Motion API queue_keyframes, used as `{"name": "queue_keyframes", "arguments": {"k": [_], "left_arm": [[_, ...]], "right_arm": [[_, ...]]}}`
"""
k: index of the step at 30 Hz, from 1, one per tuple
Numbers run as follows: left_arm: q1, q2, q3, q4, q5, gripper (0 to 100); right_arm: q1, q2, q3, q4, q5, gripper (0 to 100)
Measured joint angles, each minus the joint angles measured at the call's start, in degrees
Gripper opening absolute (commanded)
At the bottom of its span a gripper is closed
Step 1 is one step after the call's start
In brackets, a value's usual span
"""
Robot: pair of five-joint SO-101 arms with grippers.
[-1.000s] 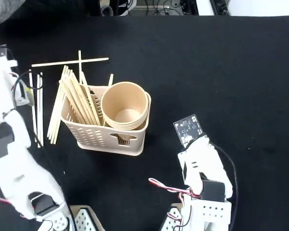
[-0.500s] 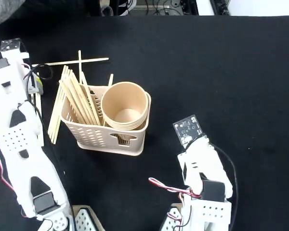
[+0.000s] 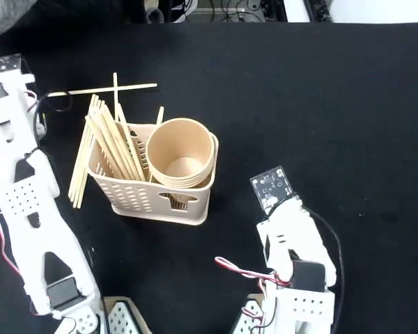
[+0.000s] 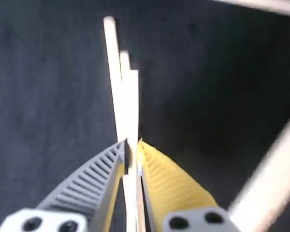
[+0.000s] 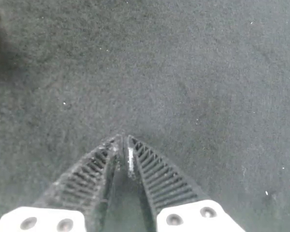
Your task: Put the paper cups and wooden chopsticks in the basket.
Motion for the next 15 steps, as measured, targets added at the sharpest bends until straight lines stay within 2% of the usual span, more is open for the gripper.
{"name": "queue_keyframes", "arguments": {"k": [4,15], "left_arm": [[0.0,0.3,-8.7,3.6,0.0,3],[-4.1,-0.4,-10.6,4.0,0.2,3]], "right_arm": [[0.0,0.0,0.0,0.0,0.0,1.3],[0.0,0.0,0.0,0.0,0.0,1.3]]}}
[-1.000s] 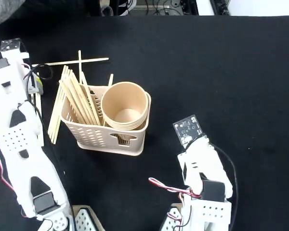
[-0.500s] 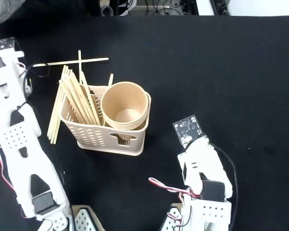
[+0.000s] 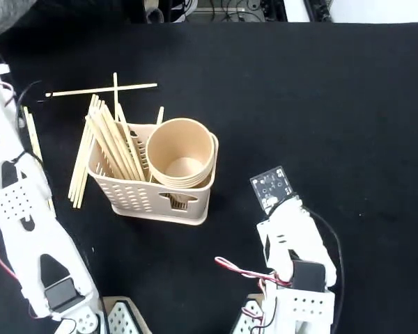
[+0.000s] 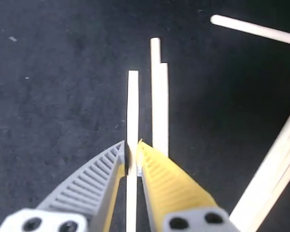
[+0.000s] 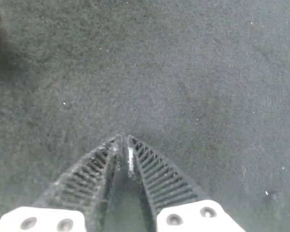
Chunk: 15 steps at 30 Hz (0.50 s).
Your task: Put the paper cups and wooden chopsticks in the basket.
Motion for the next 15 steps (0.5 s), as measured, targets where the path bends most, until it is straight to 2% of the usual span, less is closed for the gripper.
{"name": "queue_keyframes", "arguments": {"k": [8,12,15], "left_arm": [[-3.1,-14.2,5.2,0.2,7.7,3],[-3.9,-26.3,17.1,0.2,15.7,3],[-2.4,-37.1,30.6,0.3,17.4,3]], "right_arm": [[0.0,0.0,0.0,0.0,0.0,1.3],[0.0,0.0,0.0,0.0,0.0,1.3],[0.0,0.0,0.0,0.0,0.0,1.3]]}}
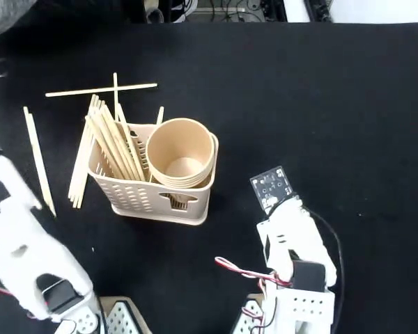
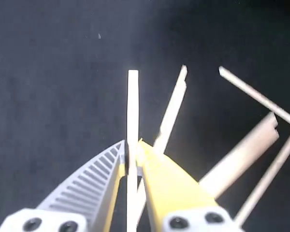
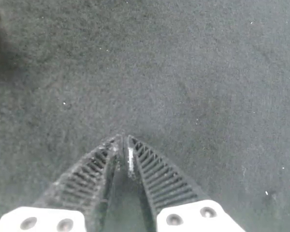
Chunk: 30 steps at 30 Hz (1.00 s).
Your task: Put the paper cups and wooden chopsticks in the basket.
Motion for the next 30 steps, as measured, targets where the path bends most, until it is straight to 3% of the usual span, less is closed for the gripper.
{"name": "queue_keyframes", "arguments": {"k": [4,8,20,25,30], "left_arm": [[5.5,-15.4,17.5,0.0,0.4,3],[10.8,-30.0,26.9,-2.7,0.4,3],[20.6,-69.3,47.2,-24.8,0.8,3],[26.5,-88.9,66.8,-40.7,0.9,3],[28.6,-108.2,92.0,-65.1,0.9,3]], "right_arm": [[0.0,0.0,0.0,0.0,0.0,1.3],[0.0,0.0,0.0,0.0,0.0,1.3],[0.0,0.0,0.0,0.0,0.0,1.3],[0.0,0.0,0.0,0.0,0.0,1.3],[0.0,0.0,0.0,0.0,0.0,1.3]]}}
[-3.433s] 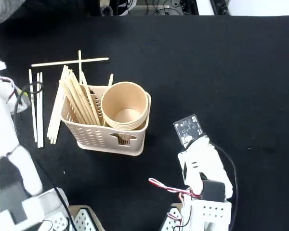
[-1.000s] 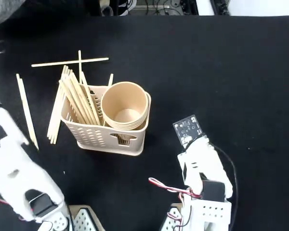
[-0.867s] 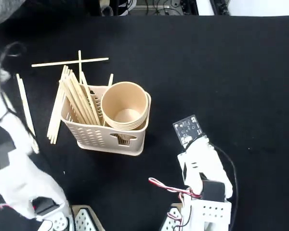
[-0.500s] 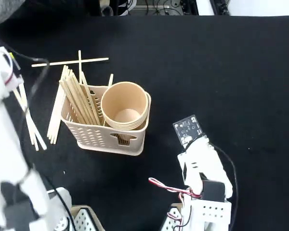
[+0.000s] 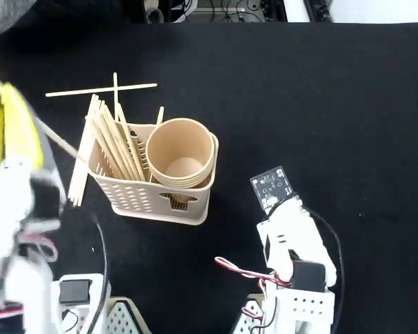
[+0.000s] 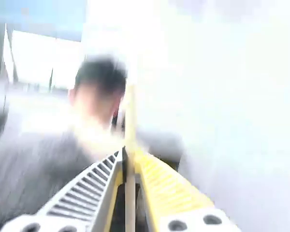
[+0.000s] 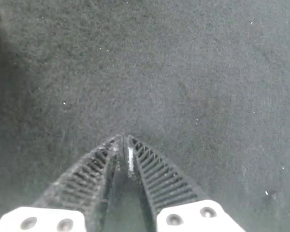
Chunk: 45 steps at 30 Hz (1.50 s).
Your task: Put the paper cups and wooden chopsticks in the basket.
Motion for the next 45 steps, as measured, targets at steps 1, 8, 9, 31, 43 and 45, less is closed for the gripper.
{"name": "queue_keyframes", "arguments": {"k": [1,8,9,31,43,45], "left_arm": [[0.0,-2.8,4.6,-3.7,0.0,3],[0.5,-6.6,16.3,-8.6,0.0,3],[0.9,-6.5,17.2,-8.6,0.0,3],[6.2,-0.4,12.7,14.0,3.2,18],[-13.1,36.1,-8.4,27.8,-3.0,18],[-15.3,41.4,-9.8,27.9,-3.4,18]], "right_arm": [[0.0,0.0,0.0,0.0,0.0,1.3],[0.0,0.0,0.0,0.0,0.0,1.3],[0.0,0.0,0.0,0.0,0.0,1.3],[0.0,0.0,0.0,0.0,0.0,1.3],[0.0,0.0,0.0,0.0,0.0,1.3],[0.0,0.0,0.0,0.0,0.0,1.3]]}}
